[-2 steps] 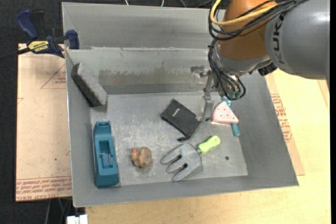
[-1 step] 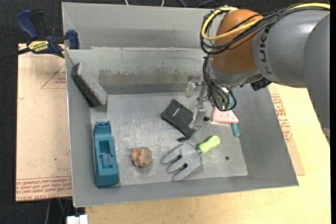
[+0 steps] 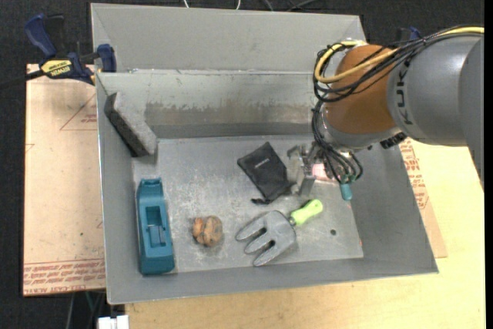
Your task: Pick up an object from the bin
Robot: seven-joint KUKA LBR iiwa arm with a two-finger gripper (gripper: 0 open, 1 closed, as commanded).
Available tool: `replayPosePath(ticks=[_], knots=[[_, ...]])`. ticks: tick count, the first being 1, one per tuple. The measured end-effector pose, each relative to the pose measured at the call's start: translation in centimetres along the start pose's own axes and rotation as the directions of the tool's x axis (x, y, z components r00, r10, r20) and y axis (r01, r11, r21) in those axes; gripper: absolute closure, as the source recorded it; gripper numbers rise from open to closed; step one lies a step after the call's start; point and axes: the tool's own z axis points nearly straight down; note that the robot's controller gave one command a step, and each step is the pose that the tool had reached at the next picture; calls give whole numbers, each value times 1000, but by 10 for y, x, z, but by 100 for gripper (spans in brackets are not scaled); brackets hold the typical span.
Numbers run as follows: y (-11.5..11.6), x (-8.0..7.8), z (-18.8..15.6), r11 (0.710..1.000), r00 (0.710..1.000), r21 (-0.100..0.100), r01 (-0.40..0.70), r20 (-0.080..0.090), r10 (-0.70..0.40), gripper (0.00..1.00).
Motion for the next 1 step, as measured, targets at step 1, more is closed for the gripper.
replayPosePath(ticks=[1], knots=[[0, 0, 0, 1000, 1000, 0, 0, 0, 0, 100]])
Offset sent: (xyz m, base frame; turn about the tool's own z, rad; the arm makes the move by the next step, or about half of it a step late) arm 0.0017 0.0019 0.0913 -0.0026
